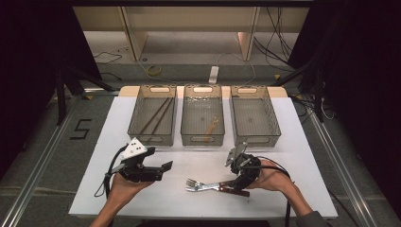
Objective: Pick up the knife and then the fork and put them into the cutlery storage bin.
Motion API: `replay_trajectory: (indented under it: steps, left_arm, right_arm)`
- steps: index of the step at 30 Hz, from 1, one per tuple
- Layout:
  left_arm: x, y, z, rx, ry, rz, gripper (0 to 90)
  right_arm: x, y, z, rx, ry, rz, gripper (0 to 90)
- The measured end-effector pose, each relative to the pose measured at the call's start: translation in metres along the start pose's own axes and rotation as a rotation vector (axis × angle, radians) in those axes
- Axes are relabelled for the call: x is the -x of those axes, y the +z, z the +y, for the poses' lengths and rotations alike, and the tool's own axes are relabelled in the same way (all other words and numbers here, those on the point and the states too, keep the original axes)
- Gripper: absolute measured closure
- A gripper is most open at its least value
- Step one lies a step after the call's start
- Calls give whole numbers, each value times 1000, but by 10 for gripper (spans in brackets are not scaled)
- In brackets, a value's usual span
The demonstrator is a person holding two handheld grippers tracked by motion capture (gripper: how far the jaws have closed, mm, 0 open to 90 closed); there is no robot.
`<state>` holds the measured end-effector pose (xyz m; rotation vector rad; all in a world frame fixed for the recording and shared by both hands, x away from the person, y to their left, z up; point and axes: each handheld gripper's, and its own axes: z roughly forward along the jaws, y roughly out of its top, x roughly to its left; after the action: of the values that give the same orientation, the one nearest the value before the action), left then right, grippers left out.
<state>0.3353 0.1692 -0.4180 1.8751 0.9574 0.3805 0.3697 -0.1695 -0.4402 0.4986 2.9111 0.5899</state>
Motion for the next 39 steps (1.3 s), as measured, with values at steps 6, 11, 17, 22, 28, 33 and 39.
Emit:
replay_trajectory:
  steps: [6, 11, 17, 22, 28, 33, 39]
  left_arm:
    - [0, 0, 0, -1, 2, -1, 156]
    - [0, 0, 0, -2, 4, 1, 156]
    - [0, 0, 0, -3, 5, 1, 156]
    - [0, 0, 0, -3, 5, 1, 156]
    - [1, 1, 0, -3, 5, 0, 156]
    - [1, 1, 0, -4, 4, 1, 156]
    - [1, 1, 0, -8, 8, 0, 156]
  right_arm:
    - [0, 4, 1, -32, -35, 10, 412]
    - [-1, 10, 1, -77, -78, 20, 456]
    - [0, 16, 0, -110, -98, 25, 529]
    - [-2, 20, 2, -128, -118, 35, 588]
    - [-2, 21, 3, -138, -138, 56, 641]
    - [0, 21, 5, -159, -151, 76, 661]
    - [0, 22, 9, -188, -188, 90, 680]
